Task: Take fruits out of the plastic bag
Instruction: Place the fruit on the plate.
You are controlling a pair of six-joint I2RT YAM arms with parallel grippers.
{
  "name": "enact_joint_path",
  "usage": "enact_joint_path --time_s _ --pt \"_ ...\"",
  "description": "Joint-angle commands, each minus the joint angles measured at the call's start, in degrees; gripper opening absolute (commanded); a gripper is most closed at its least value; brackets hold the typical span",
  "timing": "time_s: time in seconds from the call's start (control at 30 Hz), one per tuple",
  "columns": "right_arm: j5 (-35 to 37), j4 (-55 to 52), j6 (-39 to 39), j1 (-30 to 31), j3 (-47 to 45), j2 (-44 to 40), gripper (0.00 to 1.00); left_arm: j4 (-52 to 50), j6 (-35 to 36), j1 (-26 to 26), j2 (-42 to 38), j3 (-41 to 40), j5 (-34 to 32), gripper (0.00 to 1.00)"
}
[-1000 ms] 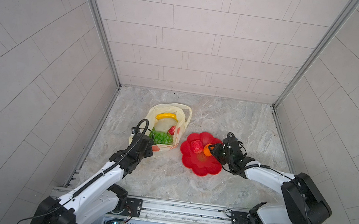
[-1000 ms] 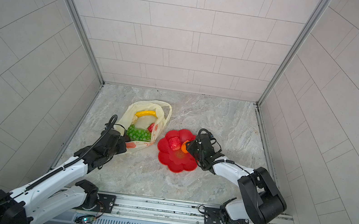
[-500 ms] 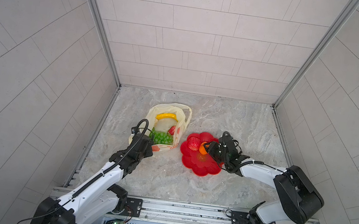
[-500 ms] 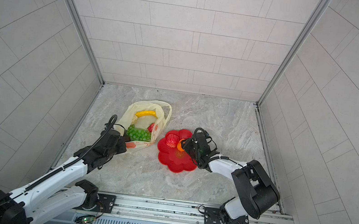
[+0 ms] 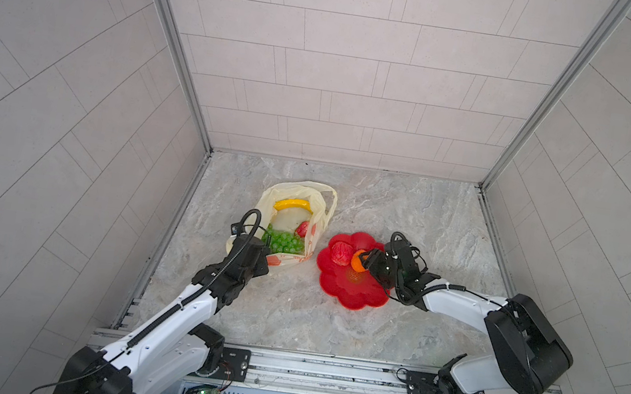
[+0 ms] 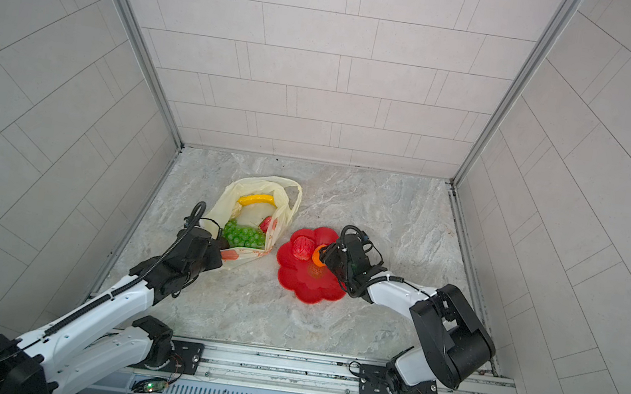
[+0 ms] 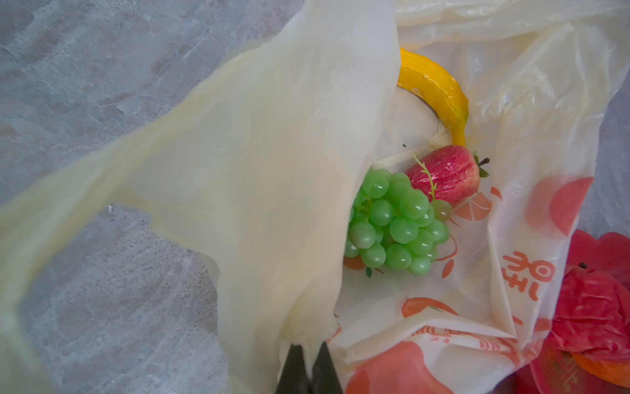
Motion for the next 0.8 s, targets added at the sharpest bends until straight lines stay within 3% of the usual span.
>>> enact_joint_path --time_s 0.0,0.5,0.77 --pt "3.2 -6.0 0.4 0.2 -1.0 -1.4 0.63 -0.5 0.6 0.0 -0.5 0.5 -1.2 0.04" --pt "6.0 -13.4 -3.0 0.5 2.2 -4.5 0.62 -0.6 0.1 0.0 -0.3 0.3 -2.0 0.04" --pt "8.2 -18.0 -7.6 2.0 6.3 -7.0 0.68 0.3 0.0 0.0 0.1 0.0 -1.3 0.04"
